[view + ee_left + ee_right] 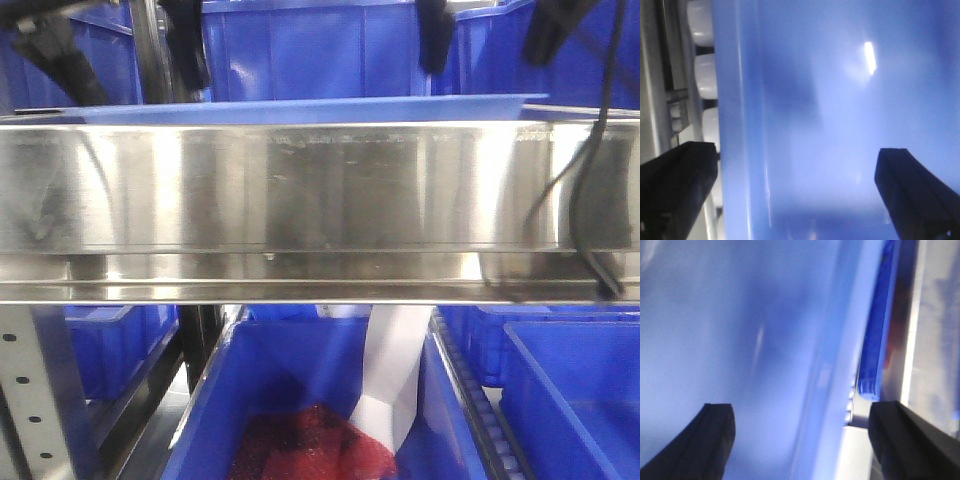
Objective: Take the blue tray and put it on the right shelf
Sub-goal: 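Lower the tray onto the upper shelf lane with both grippers, then open both grippers and raise them off the tray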
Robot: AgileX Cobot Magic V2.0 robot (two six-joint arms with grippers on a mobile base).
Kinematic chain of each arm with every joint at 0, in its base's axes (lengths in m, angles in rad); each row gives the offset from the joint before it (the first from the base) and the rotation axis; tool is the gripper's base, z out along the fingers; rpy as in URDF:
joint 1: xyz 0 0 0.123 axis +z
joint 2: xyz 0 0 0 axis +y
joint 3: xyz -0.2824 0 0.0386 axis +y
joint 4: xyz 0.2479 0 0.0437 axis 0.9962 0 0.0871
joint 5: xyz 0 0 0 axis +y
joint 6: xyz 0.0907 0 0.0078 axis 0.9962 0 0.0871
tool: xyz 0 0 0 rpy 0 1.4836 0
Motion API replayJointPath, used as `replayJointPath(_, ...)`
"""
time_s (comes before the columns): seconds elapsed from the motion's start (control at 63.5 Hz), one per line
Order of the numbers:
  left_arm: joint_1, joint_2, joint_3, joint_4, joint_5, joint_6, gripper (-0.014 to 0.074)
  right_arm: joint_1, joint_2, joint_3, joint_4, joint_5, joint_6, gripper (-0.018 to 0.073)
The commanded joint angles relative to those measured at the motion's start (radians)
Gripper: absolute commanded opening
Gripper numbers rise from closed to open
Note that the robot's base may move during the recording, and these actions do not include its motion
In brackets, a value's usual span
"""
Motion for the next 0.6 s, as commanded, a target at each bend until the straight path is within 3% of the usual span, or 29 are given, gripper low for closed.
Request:
replayJointPath(0.0,-0.006,-0.106,-0.037,-0.013,0.091,0.005,0.05,0.002,-0.103,-0.036,-0.013,-0.028,-0.013,0.0631)
replayJointPath(0.063,-0.01,-0.141,-0.037,-0.013,0.091,0.003,0.0461,0.003,-0.137,-0.036,-0.013,-0.025,-0.014,0.0615)
replayJointPath(0.142,-0.014,-0.206,-0.025,-0.013,0.091,0.003,0.0379,0.004,-0.197,-0.017,-0.013,-0.031,-0.017,0.0526)
replayJointPath(0.252,-0.047,-0.309,0.038,0.009,0.065,0.003,0.0235,0.004,-0.305,0.054,-0.013,-0.05,-0.024,0.0298)
replayJointPath(0.362,-0.093,-0.454,0.168,0.093,0.0,-0.007,0.0051,0.004,-0.437,0.18,-0.013,-0.094,-0.025,0.0047)
replayJointPath(0.426,-0.115,-0.555,0.283,0.112,-0.063,-0.023,-0.006,0.004,-0.532,0.281,-0.013,-0.145,-0.036,0.0059)
replayJointPath(0.583,-0.14,-0.839,0.603,0.075,-0.305,-0.025,-0.0043,0.004,-0.78,0.552,-0.014,-0.296,-0.093,0.0054)
